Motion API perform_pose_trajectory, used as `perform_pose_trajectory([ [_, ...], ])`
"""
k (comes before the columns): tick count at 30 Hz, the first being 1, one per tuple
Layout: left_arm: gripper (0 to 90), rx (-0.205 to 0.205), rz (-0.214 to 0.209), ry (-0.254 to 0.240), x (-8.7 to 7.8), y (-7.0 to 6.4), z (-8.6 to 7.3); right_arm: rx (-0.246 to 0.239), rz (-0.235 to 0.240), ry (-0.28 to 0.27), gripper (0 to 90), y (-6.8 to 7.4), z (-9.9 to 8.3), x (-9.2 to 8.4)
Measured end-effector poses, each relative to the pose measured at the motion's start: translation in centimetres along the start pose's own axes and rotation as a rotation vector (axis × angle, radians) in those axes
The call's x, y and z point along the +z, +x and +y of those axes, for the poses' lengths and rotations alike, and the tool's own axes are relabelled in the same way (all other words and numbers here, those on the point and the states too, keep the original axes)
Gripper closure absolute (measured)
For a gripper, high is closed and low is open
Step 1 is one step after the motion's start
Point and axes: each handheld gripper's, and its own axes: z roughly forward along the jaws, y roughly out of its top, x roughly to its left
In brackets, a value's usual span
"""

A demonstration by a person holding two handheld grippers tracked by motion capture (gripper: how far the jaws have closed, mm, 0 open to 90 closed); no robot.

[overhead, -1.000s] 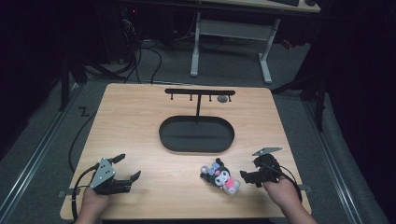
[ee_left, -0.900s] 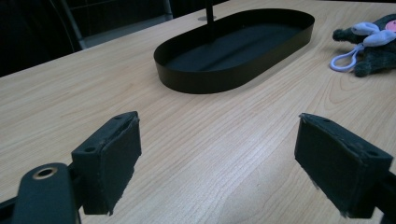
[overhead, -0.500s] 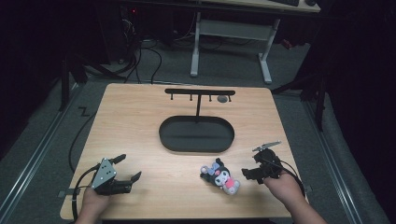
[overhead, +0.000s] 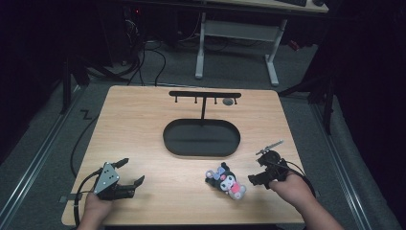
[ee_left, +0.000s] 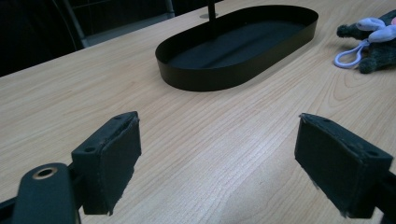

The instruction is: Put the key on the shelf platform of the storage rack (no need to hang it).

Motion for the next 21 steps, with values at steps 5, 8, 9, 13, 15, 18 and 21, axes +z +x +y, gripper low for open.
perform_pose_trajectory([
  [5,15.1,-0.001,0.000,-0.001,-0.1,0.0,0.0,-0.028,0.005,0.041,14.2,0.1,0.4,-0.4],
  [8,15.1,0.001,-0.002,-0.003,-0.1,0.0,0.0,-0.032,-0.018,0.061,14.3,0.2,0.7,-0.6],
  [9,15.1,0.003,-0.003,-0.003,-0.1,0.0,0.0,-0.036,-0.011,0.066,14.2,0.3,0.8,-0.7],
  [13,15.1,-0.003,-0.001,-0.003,-0.1,0.1,0.0,-0.053,-0.002,0.089,14.0,0.4,1.1,-1.0],
  [15,15.1,-0.003,-0.004,-0.008,-0.1,0.1,-0.1,-0.049,-0.003,0.103,13.8,0.6,1.0,-1.1],
  [18,15.1,-0.005,-0.004,-0.011,-0.1,0.1,0.0,-0.074,0.033,0.116,12.6,0.9,1.0,-1.3],
  [21,15.1,-0.005,-0.008,-0.013,0.0,0.1,0.0,-0.068,0.052,0.115,12.0,1.5,1.2,-1.5],
])
